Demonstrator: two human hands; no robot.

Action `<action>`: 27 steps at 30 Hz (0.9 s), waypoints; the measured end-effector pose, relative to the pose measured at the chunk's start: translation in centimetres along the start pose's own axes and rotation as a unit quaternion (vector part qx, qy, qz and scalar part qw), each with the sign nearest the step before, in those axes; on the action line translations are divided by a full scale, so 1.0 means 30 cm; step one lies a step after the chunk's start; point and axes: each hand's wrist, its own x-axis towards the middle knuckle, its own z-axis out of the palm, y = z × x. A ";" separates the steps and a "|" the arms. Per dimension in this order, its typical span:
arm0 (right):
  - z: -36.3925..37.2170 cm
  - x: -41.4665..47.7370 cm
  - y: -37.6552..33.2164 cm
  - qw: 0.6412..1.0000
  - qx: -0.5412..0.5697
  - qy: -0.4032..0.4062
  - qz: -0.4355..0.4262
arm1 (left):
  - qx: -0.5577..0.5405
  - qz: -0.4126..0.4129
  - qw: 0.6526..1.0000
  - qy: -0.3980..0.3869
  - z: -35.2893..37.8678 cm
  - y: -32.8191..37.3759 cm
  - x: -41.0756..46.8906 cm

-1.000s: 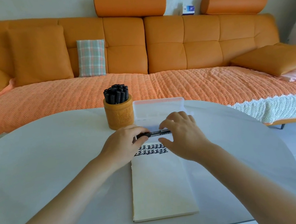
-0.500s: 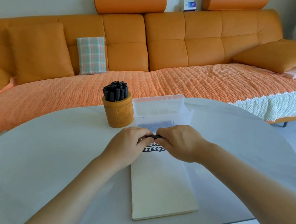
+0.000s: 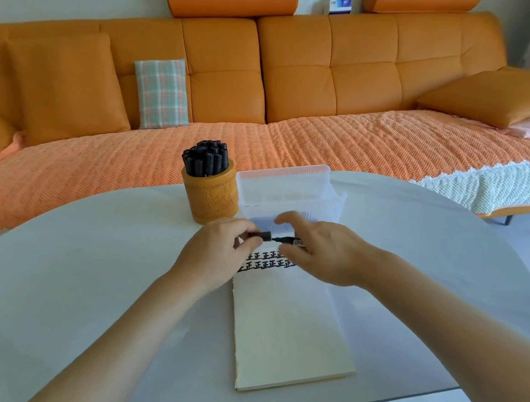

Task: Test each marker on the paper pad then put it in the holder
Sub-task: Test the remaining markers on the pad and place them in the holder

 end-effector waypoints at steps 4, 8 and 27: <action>-0.022 -0.007 0.041 0.992 0.124 0.002 0.008 | 0.072 -0.054 0.995 0.043 0.003 -0.097 -0.006; -0.010 -0.011 0.073 0.957 0.284 -0.011 0.063 | 0.101 -0.109 0.989 0.023 0.024 -0.158 -0.022; 0.046 -0.059 0.112 0.869 0.456 0.088 0.171 | 0.037 -0.012 0.995 -0.095 0.061 -0.175 -0.055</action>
